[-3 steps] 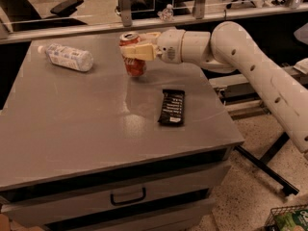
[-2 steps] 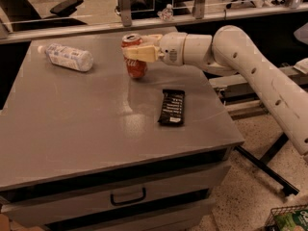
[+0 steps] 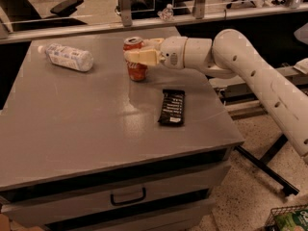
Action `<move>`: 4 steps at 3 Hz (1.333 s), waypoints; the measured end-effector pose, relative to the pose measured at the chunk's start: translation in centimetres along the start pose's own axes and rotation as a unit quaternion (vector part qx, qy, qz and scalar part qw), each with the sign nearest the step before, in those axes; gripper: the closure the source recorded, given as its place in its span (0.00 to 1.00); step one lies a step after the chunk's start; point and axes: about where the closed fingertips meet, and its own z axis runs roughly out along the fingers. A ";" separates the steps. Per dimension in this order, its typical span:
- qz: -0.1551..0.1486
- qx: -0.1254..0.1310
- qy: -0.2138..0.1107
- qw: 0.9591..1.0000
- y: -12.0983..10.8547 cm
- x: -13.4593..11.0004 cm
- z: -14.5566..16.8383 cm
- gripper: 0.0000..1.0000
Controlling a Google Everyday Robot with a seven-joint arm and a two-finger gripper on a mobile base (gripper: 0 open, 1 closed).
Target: Place coke can upright
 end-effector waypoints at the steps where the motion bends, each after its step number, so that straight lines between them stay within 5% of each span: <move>1: 0.002 0.000 0.005 1.000 0.0 0.3 -0.1 0.00; 4: -0.017 0.017 0.081 0.996 -0.4 1.4 -5.8 0.00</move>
Offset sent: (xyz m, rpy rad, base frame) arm -0.0047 -0.0236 -0.0078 -0.0737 0.0173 -0.0026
